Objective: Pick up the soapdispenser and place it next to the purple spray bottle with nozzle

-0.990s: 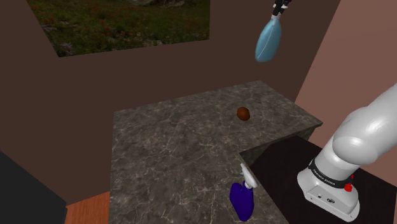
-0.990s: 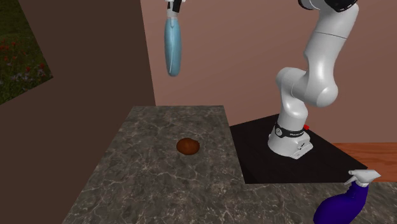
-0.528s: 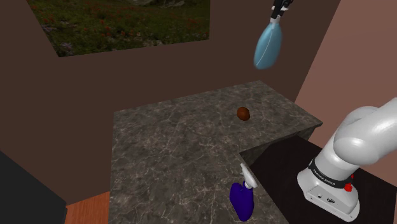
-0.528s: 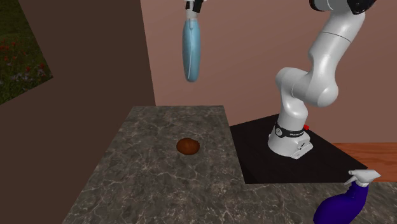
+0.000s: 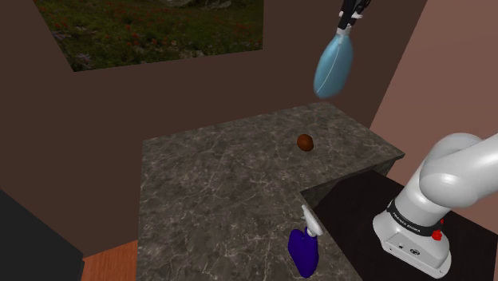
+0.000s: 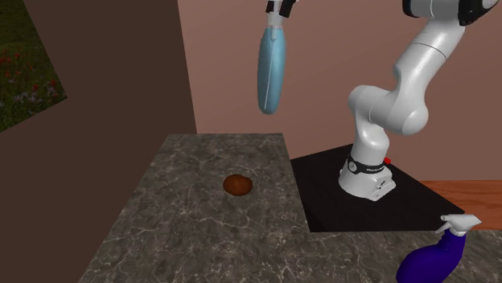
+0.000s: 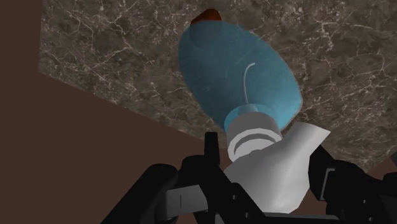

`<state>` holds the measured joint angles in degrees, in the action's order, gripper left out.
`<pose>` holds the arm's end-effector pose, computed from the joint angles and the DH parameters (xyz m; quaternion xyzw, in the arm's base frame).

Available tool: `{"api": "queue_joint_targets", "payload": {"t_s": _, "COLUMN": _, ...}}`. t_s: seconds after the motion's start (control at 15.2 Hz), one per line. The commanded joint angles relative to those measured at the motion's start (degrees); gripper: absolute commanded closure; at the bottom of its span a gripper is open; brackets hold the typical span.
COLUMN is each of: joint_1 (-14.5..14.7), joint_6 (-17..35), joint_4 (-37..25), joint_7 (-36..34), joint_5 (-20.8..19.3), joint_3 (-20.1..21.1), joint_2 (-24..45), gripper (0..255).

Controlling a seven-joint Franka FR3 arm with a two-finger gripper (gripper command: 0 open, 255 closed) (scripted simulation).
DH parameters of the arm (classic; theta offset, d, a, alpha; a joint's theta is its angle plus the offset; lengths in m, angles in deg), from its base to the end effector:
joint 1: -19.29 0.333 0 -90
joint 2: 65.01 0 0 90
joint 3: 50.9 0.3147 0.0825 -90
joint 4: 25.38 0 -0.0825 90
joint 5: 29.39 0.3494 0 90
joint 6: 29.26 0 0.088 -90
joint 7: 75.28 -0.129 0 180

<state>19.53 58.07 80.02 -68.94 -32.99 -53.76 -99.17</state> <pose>0.3154 -0.0312 0.7303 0.9897 0.0286 0.1379 0.0272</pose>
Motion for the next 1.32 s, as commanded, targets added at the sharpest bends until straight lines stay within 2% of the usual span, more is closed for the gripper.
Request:
{"api": "queue_joint_targets", "payload": {"t_s": 0.0, "joint_1": 0.4, "joint_6": -0.7, "joint_4": 1.4, "joint_7": -2.7, "joint_5": 0.6, "joint_3": 2.4, "joint_2": -1.9, "gripper": 255}}
{"api": "queue_joint_targets", "payload": {"t_s": 0.59, "joint_1": 2.2, "joint_6": -4.2, "joint_4": 3.4, "joint_7": -14.2, "joint_5": 4.6, "joint_3": 12.8, "joint_2": -7.1, "gripper": 255}}
{"api": "queue_joint_targets", "payload": {"t_s": 1.25, "joint_1": 3.3, "joint_6": -7.8, "joint_4": -0.5, "joint_7": -27.5, "joint_5": 9.9, "joint_3": 25.4, "joint_2": -7.5, "gripper": 255}}
